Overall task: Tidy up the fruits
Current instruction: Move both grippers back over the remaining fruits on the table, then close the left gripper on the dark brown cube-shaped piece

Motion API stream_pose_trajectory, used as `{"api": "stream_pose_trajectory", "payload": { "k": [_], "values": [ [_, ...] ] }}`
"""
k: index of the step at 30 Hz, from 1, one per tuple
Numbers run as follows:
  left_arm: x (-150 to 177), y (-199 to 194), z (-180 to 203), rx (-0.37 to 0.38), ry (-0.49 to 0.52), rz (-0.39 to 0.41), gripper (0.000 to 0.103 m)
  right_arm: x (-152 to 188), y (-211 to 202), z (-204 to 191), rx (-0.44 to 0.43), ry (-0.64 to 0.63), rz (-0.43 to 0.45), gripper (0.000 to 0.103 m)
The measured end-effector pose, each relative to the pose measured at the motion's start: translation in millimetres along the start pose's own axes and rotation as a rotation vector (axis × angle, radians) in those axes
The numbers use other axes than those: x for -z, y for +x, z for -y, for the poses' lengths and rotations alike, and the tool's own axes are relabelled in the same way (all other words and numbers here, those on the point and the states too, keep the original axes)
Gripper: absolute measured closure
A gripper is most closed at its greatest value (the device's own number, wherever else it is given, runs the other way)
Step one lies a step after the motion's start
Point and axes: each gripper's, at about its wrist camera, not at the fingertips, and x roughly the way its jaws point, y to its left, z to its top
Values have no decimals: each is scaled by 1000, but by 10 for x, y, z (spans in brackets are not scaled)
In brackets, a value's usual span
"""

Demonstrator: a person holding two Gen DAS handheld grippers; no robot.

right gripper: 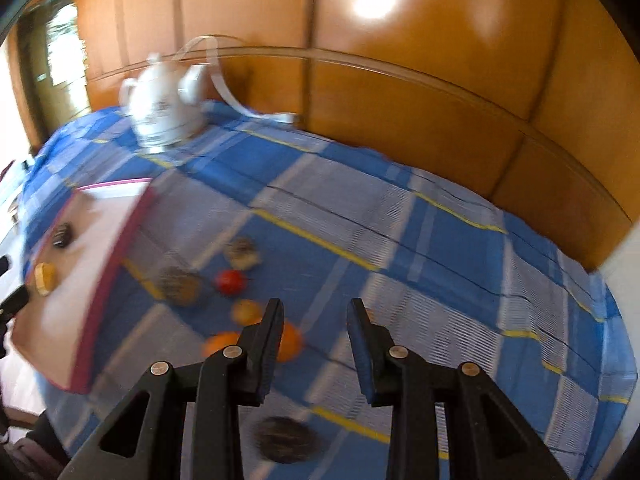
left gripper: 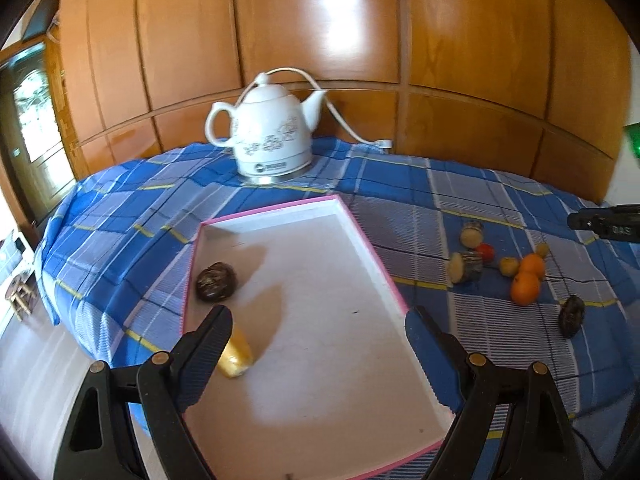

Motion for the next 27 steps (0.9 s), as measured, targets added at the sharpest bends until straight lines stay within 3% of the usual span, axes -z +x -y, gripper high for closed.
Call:
{"api": "stream_pose_trajectory", "payload": {
  "k": [8, 16, 21, 27],
  "values": [
    [-178, 143, 325, 117, 61, -57, 35, 192, 247, 731, 10, 275, -65, 70],
    [-353, 310, 773, 252, 125, -121, 45, 158, 189, 684, -40, 277, -50, 70],
    [-426, 548, 1033, 258, 155, -172, 44, 149, 175, 663, -68, 275, -51, 70],
    [-507, 957, 1209, 266, 116, -269, 44, 132, 144, 690, -86, 288, -41, 70]
  ]
}}
